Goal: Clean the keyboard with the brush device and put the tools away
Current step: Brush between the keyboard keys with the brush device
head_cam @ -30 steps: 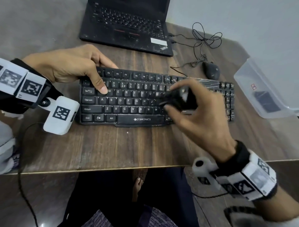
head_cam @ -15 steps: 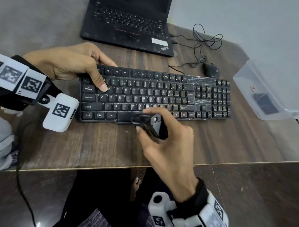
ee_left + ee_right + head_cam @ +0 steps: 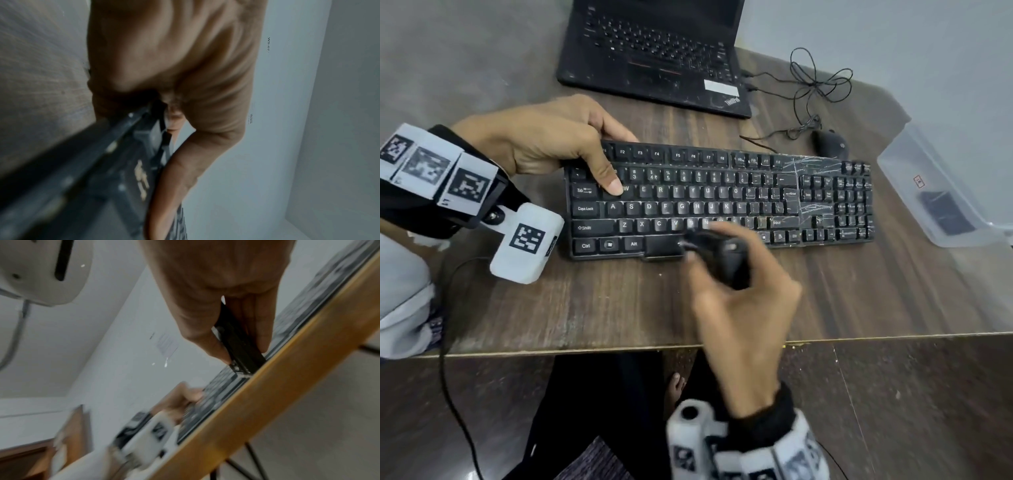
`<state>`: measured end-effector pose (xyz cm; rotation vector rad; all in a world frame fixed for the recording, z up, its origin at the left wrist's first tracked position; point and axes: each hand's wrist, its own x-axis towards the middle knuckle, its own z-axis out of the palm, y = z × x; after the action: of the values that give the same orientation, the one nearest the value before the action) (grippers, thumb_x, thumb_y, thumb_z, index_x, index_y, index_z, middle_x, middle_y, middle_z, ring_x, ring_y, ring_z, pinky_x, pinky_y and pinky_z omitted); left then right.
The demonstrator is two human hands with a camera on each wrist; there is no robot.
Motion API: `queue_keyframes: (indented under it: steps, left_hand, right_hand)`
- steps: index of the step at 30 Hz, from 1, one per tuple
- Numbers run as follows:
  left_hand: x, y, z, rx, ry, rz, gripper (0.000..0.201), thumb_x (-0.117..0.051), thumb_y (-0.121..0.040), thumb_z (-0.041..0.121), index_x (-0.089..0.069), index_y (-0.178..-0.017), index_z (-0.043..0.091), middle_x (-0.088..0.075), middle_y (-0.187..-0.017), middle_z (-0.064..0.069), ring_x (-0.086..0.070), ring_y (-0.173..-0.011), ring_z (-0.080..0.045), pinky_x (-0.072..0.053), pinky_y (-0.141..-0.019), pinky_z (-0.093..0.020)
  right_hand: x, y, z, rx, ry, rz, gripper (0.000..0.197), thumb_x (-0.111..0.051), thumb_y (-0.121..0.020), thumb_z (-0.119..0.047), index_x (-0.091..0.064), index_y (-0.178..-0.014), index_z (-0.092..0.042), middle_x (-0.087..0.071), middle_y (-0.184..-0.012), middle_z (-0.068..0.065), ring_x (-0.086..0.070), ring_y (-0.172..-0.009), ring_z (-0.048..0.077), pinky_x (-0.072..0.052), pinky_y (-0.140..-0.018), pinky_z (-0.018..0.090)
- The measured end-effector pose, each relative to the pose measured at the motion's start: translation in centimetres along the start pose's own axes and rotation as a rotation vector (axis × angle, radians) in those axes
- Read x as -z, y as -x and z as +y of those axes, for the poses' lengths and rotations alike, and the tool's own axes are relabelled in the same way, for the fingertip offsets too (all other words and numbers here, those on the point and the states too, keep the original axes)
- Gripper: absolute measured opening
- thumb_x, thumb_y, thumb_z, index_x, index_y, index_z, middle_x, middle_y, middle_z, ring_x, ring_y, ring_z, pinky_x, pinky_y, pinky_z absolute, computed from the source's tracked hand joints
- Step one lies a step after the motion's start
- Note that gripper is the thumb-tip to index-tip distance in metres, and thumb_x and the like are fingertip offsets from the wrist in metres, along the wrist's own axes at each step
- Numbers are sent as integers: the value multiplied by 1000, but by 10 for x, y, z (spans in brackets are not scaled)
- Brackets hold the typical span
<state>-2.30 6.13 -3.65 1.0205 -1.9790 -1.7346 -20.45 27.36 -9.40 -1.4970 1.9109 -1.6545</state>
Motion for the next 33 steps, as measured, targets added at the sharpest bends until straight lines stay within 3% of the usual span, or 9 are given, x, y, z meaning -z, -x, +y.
queue_keyframes:
  steps: [4,9,13,17,20,23,27,31,33]
  left_hand:
    - [-4,-2,-2,7,19,7,101,-100,-7,34,-81,-103,10,-77,-97,-22,-77,-84,-34,-64,-70,-47]
    - [-6,-2,-3,18,21,18,95,-99,-6,27,-82,-98,12,-77,-94,-22,-76,-78,-31,-63,-65,-49]
    - [-9,-1,2,43,-17,39,67,-88,-31,0,-81,-97,9,-78,-93,-21,-77,-82,-34,-64,-66,-45]
    - [-14,1,6,75,-21,60,55,-77,-53,-16,-78,-103,7,-77,-93,-22,-77,-81,-34,-63,-68,-47]
    - [-16,1,6,84,-17,56,61,-83,-42,-14,-81,-98,9,-77,-93,-23,-76,-78,-33,-62,-68,-52]
    - [-15,2,5,87,-20,58,63,-84,-40,-13,-81,-100,8,-77,-93,-24,-76,-76,-34,-61,-67,-56]
    - [-15,2,8,81,-19,60,56,-76,-59,-18,-76,-111,3,-77,-92,-23,-76,-80,-36,-62,-67,-52]
    - [-13,2,8,76,-30,25,75,-88,-36,0,-77,-110,5,-77,-92,-22,-77,-79,-35,-64,-62,-44]
    - [-11,3,9,74,-47,14,72,-87,-39,-8,-77,-110,6,-78,-93,-22,-77,-81,-37,-64,-65,-46]
  right_hand:
    - [11,-11,6,-19,85,149,33,-89,-81,-12,-78,-112,-19,-76,-89,-18,-71,-81,-10,-62,-74,18]
    - [-42,22,-31,55,-25,-105,30,-85,-84,-16,-77,-112,-22,-73,-76,-17,-69,-66,0,-60,-65,26]
    - [-2,-13,-5,-4,31,53,32,-90,-79,-11,-79,-108,-20,-78,-88,-16,-74,-80,-2,-64,-73,26]
    - [18,-33,4,-77,32,168,29,-90,-74,-8,-81,-99,-21,-69,-73,-25,-66,-69,-5,-56,-69,23]
    - [-19,-4,-20,-58,-129,4,33,-88,-74,1,-82,-100,-18,-77,-81,-14,-70,-73,-4,-55,-68,14]
    - [-39,16,-31,-65,-147,-78,32,-88,-76,-3,-83,-102,-21,-78,-81,-15,-74,-74,-1,-57,-69,17]
    - [1,-22,-6,-72,-64,72,33,-91,-74,-2,-83,-101,-18,-75,-78,-18,-69,-71,-8,-52,-66,8]
    - [39,-62,14,-97,98,225,25,-89,-74,-12,-81,-96,-21,-72,-75,-20,-66,-70,-7,-56,-72,20]
    - [39,-63,12,-75,107,198,27,-89,-75,-10,-80,-97,-22,-75,-80,-17,-71,-75,-4,-61,-75,23]
